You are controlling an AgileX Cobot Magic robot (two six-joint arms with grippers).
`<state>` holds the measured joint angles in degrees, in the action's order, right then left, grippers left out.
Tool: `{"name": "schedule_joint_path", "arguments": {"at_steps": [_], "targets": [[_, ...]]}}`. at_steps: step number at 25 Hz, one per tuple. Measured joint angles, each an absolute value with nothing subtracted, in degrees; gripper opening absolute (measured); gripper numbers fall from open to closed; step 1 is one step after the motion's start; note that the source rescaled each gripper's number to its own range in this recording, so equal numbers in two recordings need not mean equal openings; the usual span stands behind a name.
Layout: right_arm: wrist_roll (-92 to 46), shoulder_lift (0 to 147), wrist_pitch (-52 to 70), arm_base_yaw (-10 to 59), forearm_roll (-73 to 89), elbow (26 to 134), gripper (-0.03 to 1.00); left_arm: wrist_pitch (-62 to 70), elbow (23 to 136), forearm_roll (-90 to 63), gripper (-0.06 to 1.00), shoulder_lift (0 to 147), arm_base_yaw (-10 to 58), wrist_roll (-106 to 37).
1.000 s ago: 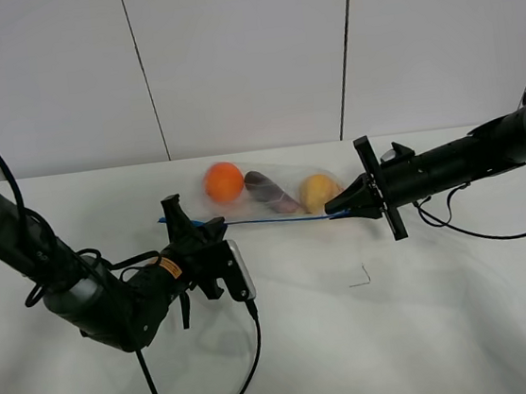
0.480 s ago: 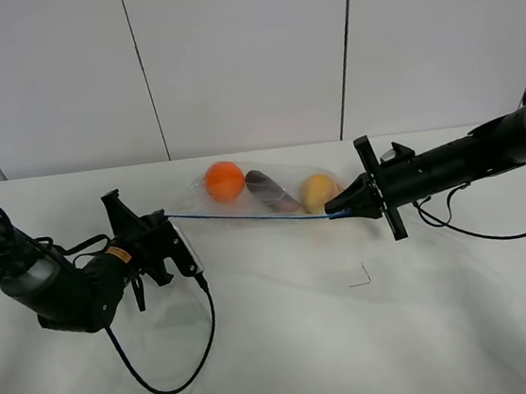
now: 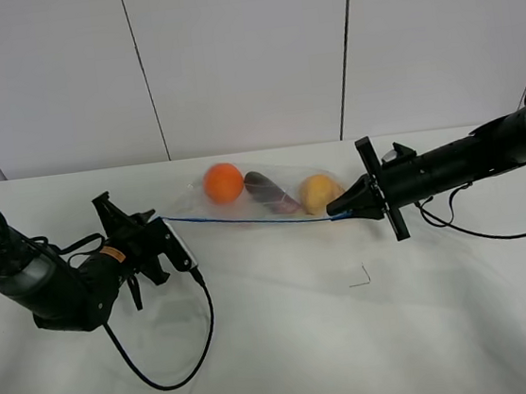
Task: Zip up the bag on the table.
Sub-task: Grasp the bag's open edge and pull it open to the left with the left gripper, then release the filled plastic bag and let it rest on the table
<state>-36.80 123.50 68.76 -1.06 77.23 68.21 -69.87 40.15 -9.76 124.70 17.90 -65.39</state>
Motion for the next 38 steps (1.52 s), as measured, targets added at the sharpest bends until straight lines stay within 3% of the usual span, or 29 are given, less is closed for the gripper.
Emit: {"name": "schedule_joint_path", "arguments": {"at_steps": [4, 7, 14, 24, 32, 35, 38], "targets": [[-36.8, 123.5, 68.81, -1.06, 77.11, 68.21, 0.0, -69.87, 40.15, -10.95, 0.79, 124.7, 17.76, -59.4], [-36.8, 123.5, 68.81, -1.06, 77.0, 68.21, 0.0, -69.87, 40.15, -12.0, 0.9, 124.7, 17.76, -56.21], [-36.75, 123.5, 68.81, -1.06, 77.0, 68.21, 0.0, -69.87, 40.08, -14.55, 0.93, 124.7, 17.76, -45.32], [-36.35, 123.5, 68.81, -1.06, 77.0, 68.21, 0.0, -69.84, 40.08, -24.93, 0.93, 124.7, 17.74, -15.21], [-36.31, 123.5, 68.83, -1.06, 77.0, 68.21, 0.0, -69.42, 39.95, -24.06, 0.93, 119.56, 14.51, -12.33], [-36.29, 123.5, 68.87, -1.06, 77.0, 68.21, 0.0, -63.21, 39.95, -18.85, 0.93, 114.6, 11.59, -12.75], [-36.18, 123.5, 68.87, -1.06, 77.0, 68.21, 0.0, -48.63, 40.59, -14.43, 0.93, 110.04, 8.5, -12.93]]}}
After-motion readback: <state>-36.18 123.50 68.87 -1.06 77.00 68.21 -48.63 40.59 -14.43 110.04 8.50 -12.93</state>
